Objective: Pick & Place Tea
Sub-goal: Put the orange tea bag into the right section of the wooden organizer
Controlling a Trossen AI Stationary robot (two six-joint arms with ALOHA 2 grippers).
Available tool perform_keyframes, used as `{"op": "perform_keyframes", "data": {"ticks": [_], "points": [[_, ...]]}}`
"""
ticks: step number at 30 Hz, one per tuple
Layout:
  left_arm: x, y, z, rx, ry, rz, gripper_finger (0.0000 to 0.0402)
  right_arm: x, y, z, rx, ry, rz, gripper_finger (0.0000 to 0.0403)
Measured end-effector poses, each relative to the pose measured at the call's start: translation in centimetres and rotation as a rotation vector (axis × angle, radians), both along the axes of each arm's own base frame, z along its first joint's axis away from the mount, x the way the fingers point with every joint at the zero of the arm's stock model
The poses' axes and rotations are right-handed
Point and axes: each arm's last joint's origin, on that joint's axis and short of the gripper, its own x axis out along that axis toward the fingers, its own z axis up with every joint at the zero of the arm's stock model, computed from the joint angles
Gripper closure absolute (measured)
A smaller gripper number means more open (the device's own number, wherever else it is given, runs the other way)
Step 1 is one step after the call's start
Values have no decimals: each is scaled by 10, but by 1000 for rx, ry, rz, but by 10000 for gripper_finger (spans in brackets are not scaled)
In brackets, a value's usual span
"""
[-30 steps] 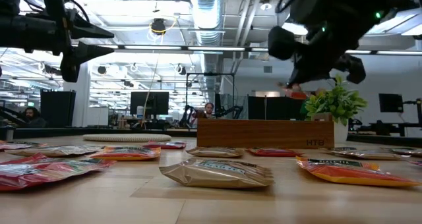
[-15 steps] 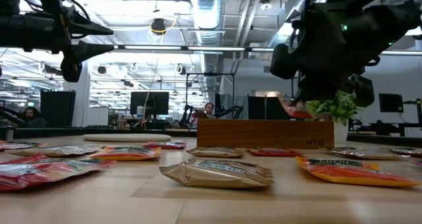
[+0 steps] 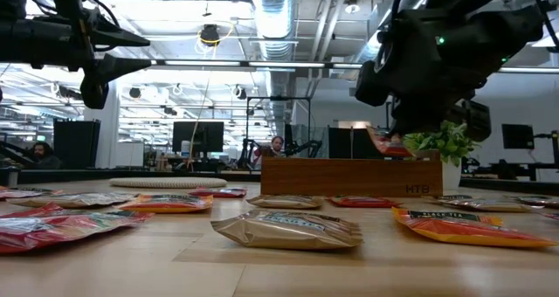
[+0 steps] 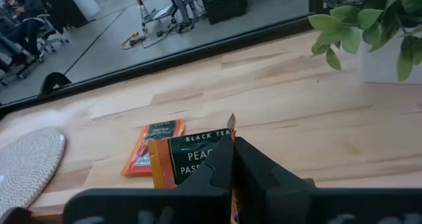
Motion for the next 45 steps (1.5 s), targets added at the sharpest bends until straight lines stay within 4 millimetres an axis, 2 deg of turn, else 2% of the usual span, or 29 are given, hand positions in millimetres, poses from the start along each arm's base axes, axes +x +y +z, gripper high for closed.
{"op": "perform_keyframes", "data": {"ticks": [8, 21, 36, 40, 45], "points": [[0, 0, 0, 0, 0, 0, 250, 1, -3, 0, 10, -3, -15, 395], [0, 0, 0, 0, 0, 0, 250, 4, -15, 0, 9, 7, -50, 326], [0, 0, 0, 0, 0, 0, 250, 3, -15, 0, 13, 52, -35, 321], [0, 0, 0, 0, 1, 0, 250, -4, -13, 17, 7, 68, -21, 321], [0, 0, 0, 0, 2, 0, 250, -19, -10, 54, -37, 82, 15, 321]]}}
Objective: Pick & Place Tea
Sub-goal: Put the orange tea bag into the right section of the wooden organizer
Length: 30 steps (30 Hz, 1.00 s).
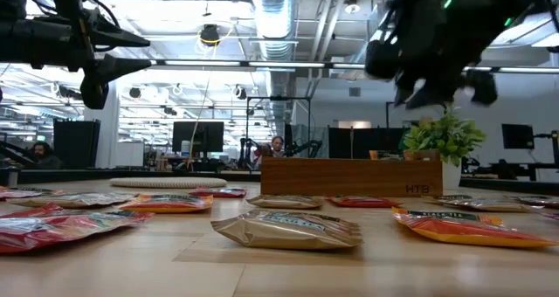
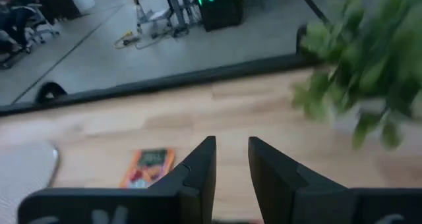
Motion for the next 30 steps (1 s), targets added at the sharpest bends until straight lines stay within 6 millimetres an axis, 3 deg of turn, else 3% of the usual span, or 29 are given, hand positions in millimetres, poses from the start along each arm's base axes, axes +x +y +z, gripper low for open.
{"op": "perform_keyframes", "data": {"ticks": [6, 12, 15, 19, 23, 30], "points": [[0, 0, 0, 0, 0, 0, 250, -21, -2, 52, -114, -99, 67, 321], [0, 0, 0, 0, -4, 0, 250, -36, -7, 86, -169, 21, 172, 321], [0, 0, 0, 0, -4, 1, 250, -34, -9, 98, -166, 103, 248, 321], [0, 0, 0, -1, -4, 10, 250, -13, -19, 117, -128, 213, 478, 321], [0, 0, 0, -2, -4, 13, 250, 15, -44, 134, -196, 227, 775, 321], [0, 0, 0, -2, -4, 14, 250, 34, -117, 142, -76, 302, 921, 321]]}}
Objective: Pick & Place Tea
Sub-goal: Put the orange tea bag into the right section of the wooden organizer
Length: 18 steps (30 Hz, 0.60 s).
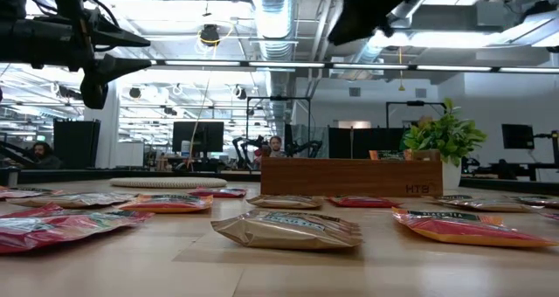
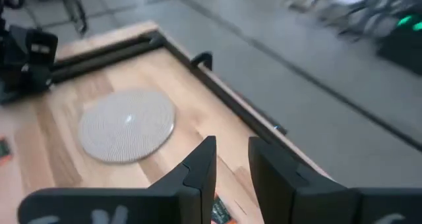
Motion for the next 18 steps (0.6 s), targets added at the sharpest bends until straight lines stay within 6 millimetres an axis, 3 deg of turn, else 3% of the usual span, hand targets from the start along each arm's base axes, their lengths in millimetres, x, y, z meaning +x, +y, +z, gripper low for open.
{"op": "perform_keyframes", "data": {"ticks": [4, 10, 18], "points": [[0, 0, 0, 0, 0, 2, 250, 19, -27, -3, 57, 92, 120, 321], [0, 0, 0, 0, 0, 2, 250, 50, -51, -18, 89, 305, 251, 309], [0, 0, 0, -1, 0, 5, 250, 81, -83, -59, 165, 595, 327, 221]]}}
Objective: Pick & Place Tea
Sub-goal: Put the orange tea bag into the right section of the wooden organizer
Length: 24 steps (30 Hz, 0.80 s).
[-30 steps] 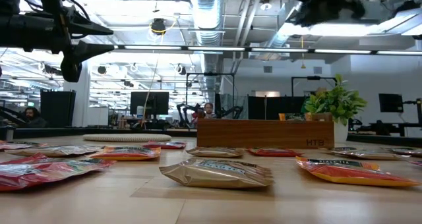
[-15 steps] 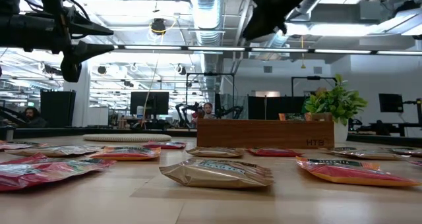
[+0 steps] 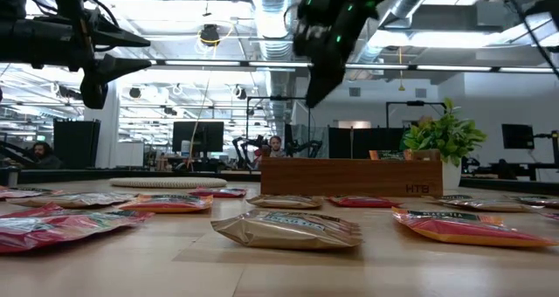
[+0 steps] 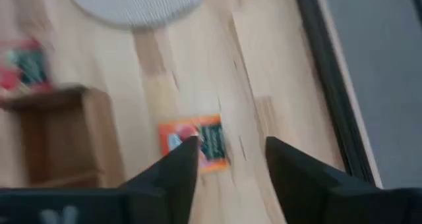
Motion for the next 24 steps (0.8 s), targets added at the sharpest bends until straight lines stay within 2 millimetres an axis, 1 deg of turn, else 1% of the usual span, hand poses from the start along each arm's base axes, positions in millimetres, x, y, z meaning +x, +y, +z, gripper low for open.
{"op": "perform_keyframes", "data": {"ticks": [3, 5, 8, 12, 17, 22, 24], "points": [[0, 0, 0, 0, 0, 0, 250, 9, -13, -20, 19, 83, 16, 188], [0, 0, 0, 0, 0, 0, 250, 14, -19, -33, 35, 124, 15, 176], [0, 0, 0, 0, 0, 0, 250, 21, -27, -49, 55, 169, 8, 172], [0, 0, 0, 0, 0, 0, 250, 24, -34, -66, 74, 211, -5, 182], [0, 0, 0, 0, 0, 0, 250, 24, -35, -70, 82, 227, -7, 198], [0, 0, 0, 0, 0, -1, 250, 24, -34, -70, 87, 231, -13, 201], [0, 0, 0, 0, 0, 0, 250, 26, -32, -76, 91, 251, -8, 201]]}}
